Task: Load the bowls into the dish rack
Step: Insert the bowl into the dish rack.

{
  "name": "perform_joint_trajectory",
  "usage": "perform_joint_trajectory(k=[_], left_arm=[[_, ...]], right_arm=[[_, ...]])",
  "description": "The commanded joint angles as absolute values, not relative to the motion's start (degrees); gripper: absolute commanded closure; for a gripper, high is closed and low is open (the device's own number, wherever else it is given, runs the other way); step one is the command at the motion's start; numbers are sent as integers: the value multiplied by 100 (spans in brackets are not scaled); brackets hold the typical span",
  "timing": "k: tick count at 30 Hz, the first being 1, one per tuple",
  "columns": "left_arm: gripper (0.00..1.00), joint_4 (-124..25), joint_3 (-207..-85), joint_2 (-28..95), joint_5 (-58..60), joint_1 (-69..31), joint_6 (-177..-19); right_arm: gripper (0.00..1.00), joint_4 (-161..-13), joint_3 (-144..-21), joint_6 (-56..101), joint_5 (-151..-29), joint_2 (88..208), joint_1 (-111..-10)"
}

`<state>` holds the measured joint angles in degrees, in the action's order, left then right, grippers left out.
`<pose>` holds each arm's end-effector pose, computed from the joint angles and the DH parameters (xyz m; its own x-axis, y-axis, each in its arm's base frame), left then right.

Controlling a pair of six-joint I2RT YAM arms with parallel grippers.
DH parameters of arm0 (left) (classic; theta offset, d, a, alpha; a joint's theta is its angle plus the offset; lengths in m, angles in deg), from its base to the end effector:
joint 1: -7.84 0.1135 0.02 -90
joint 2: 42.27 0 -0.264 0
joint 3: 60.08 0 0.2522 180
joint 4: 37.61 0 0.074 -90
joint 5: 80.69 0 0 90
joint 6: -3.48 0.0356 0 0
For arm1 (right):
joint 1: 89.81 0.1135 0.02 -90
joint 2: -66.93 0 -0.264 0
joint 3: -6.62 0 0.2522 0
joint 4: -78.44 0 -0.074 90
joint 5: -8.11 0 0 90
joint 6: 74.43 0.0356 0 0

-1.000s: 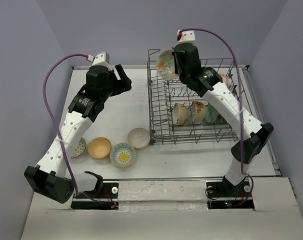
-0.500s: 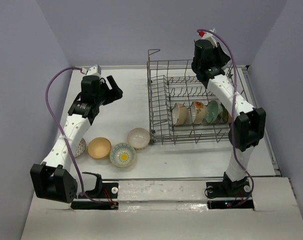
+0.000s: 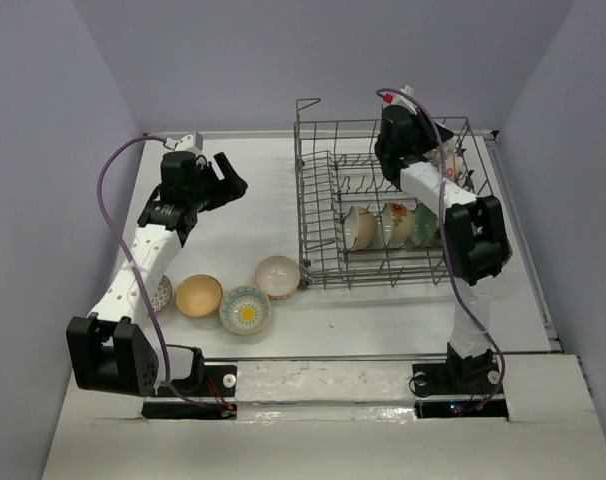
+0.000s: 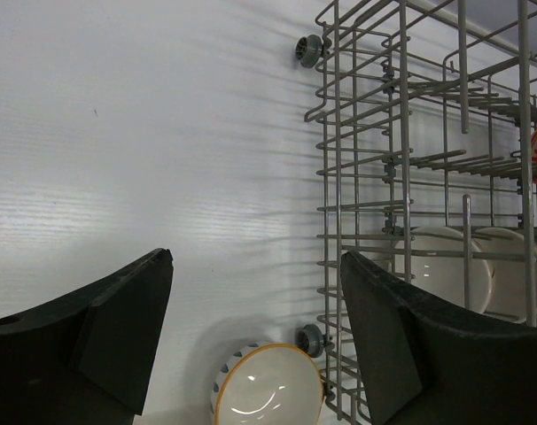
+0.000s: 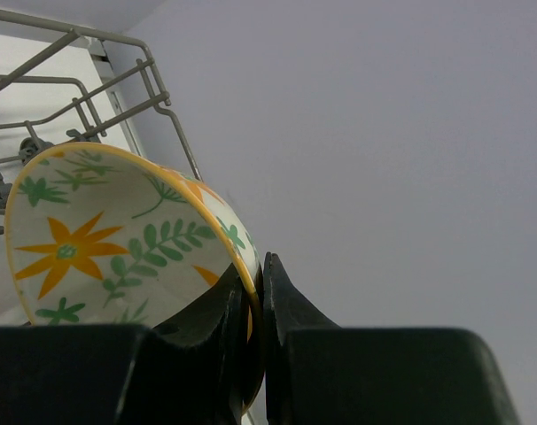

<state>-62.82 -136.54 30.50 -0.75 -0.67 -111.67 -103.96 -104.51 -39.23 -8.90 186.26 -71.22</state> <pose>0.2908 -0.0498 0.3419 -0.4586 -0.3545 -0.8149 0.1232 0.8828 -0.4534 0.4686 0.1217 0.2992 -0.7158 -0.4930 -0.4945 0.3878 0.3083 -0.8687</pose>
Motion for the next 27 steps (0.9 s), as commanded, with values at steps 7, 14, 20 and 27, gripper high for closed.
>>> perform_joint_trajectory(k=[7, 14, 20, 27], left_arm=[[14, -5964, -13607, 3155, -571, 45, -11210], [14, -6008, -13660, 3287, -782, 107, -11227], [14, -5999, -13651, 3278, -800, 116, -11236], [15, -5999, -13642, 3278, -844, 125, -11236]], right_arm=[[99, -11460, -10172, -4252, -710, 18681, -7127], [99, -11521, -10101, -4305, -719, 18804, -7127], [99, -12013, -9952, -4717, -693, 18892, -7074], [99, -12620, -9715, -5219, -648, 18971, -7074]])
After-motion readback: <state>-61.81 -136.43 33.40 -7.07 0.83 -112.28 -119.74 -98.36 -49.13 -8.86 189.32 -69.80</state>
